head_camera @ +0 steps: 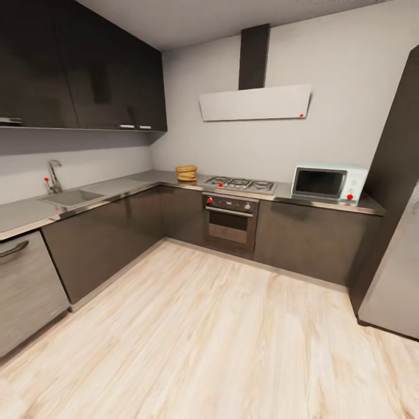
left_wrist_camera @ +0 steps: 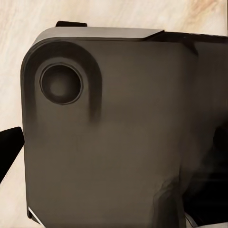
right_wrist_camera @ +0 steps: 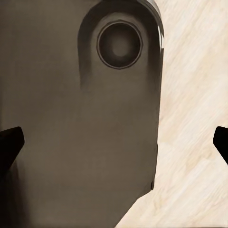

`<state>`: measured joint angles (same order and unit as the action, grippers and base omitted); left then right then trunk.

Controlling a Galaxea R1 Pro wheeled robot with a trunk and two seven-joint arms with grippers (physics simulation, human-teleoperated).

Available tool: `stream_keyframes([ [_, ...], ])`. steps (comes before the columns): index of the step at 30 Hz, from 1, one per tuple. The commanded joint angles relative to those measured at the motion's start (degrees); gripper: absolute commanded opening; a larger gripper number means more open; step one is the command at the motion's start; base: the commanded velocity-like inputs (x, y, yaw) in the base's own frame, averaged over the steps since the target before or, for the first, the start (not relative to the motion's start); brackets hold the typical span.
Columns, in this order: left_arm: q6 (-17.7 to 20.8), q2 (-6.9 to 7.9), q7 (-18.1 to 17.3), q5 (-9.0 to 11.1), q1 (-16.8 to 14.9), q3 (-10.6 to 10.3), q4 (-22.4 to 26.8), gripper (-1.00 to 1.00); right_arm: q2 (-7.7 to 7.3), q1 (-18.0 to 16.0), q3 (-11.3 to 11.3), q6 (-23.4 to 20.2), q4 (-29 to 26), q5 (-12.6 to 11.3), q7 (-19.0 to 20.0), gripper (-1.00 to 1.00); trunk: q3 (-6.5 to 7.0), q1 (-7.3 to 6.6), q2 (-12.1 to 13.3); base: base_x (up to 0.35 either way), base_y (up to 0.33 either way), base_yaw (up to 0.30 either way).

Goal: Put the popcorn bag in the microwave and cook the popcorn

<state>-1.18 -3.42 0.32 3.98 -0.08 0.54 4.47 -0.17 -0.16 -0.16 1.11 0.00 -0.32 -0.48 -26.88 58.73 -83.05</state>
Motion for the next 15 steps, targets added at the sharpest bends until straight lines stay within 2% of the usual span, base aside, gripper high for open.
stream_keyframes([
  [1,-0.1,-0.01,0.0,0.4,0.0,0.0,0.0,1.0,0.0,0.0,0.0,0.1,0.0,0.0,0.0,1.0,-0.05,0.0,0.0,0.001,0.0,-0.243],
  [15,0.0,-0.1,0.1,0.5,0.0,0.2,-0.1,1.0,-0.26,0.0,-0.1,0.1,0.0,-0.1,0.0,1.0,-0.05,0.0,0.0,0.0,0.0,-0.244],
])
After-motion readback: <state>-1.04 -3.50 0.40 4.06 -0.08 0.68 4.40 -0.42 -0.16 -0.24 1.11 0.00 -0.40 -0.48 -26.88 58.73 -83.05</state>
